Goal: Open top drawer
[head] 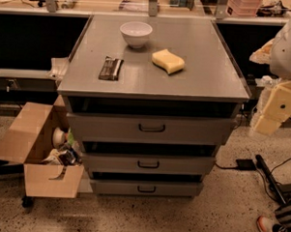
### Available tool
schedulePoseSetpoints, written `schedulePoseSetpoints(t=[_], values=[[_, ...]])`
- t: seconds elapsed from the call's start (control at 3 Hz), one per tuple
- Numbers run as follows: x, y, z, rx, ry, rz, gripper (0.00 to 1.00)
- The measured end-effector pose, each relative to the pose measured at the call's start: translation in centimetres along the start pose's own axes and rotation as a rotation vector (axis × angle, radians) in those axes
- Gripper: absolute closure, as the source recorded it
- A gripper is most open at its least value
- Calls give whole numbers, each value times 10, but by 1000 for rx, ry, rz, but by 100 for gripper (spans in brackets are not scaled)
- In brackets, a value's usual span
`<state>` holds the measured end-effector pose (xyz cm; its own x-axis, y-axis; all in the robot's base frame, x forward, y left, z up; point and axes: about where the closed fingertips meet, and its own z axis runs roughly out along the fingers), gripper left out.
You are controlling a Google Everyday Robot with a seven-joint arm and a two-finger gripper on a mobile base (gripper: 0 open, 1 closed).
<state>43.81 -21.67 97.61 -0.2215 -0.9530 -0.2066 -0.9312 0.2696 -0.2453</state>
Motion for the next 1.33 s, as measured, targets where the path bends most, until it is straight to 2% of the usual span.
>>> schedulePoseSetpoints(t=[0.33, 0.67, 1.0, 1.33], values=[[1, -2, 6, 0, -6, -6, 0], [6, -1, 36, -10, -1, -61, 0], [18, 14, 116, -67, 0, -184, 0], [28, 26, 180, -127, 4, -244, 0]])
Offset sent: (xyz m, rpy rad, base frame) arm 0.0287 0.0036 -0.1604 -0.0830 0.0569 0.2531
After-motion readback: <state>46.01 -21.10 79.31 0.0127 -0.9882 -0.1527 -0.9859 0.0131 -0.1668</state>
